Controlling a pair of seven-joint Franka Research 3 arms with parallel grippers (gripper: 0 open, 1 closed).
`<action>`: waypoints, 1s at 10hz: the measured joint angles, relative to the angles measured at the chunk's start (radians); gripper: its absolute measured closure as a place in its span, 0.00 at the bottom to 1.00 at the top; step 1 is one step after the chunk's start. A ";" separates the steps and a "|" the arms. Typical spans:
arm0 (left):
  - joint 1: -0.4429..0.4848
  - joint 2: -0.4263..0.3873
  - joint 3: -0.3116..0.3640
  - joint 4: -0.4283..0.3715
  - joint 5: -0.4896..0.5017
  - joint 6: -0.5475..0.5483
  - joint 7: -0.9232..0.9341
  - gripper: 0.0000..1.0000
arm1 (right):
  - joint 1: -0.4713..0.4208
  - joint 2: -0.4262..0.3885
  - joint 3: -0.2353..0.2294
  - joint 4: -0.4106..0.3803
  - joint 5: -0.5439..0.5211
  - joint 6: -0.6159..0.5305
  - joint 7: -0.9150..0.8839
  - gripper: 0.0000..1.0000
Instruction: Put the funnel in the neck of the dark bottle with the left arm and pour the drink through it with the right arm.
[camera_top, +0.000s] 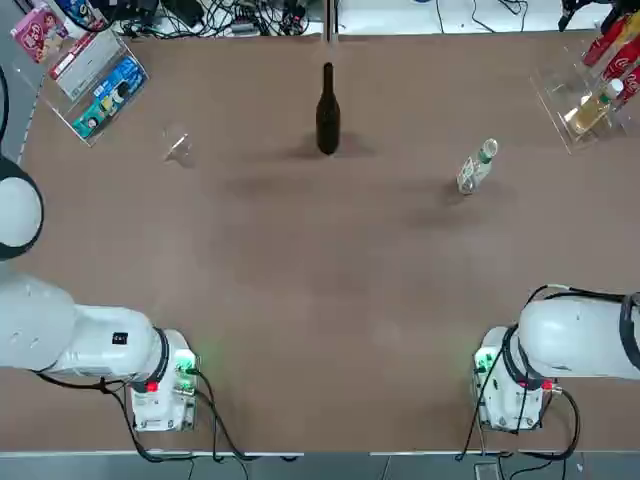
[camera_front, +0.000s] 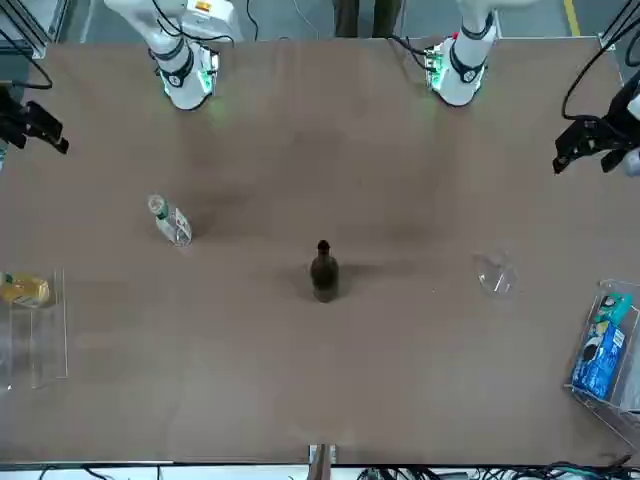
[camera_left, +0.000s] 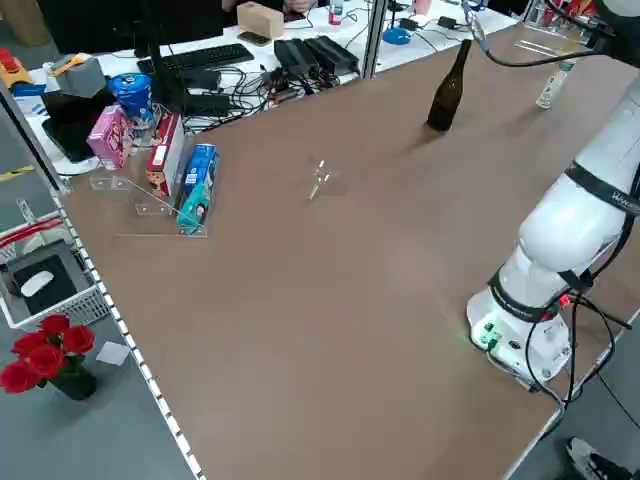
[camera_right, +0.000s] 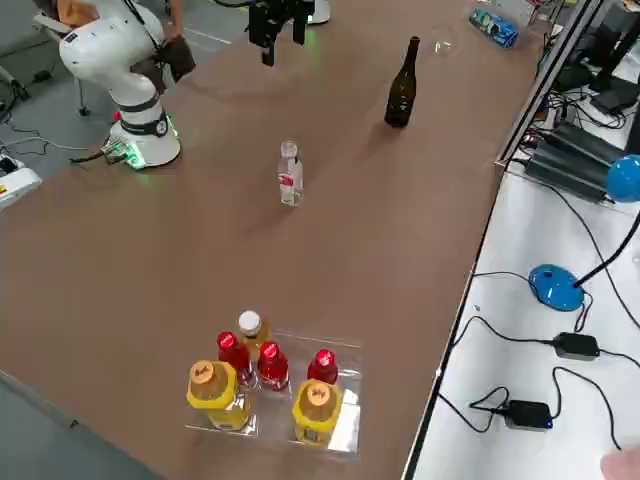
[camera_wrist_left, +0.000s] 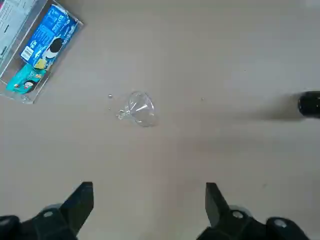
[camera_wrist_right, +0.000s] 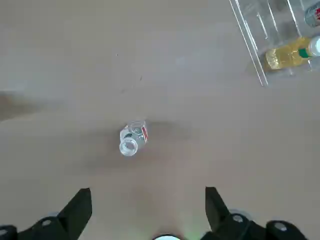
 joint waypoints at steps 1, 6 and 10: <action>0.000 0.000 0.000 0.000 0.000 0.000 -0.003 0.01 | 0.000 0.000 0.000 0.000 0.000 0.000 0.000 0.00; -0.002 0.053 0.000 -0.001 0.000 0.000 -0.029 0.01 | -0.001 0.000 0.000 0.000 0.000 0.002 0.000 0.00; -0.005 0.225 -0.002 -0.004 0.011 0.049 -0.137 0.03 | -0.005 0.000 -0.002 -0.010 0.000 0.006 0.000 0.00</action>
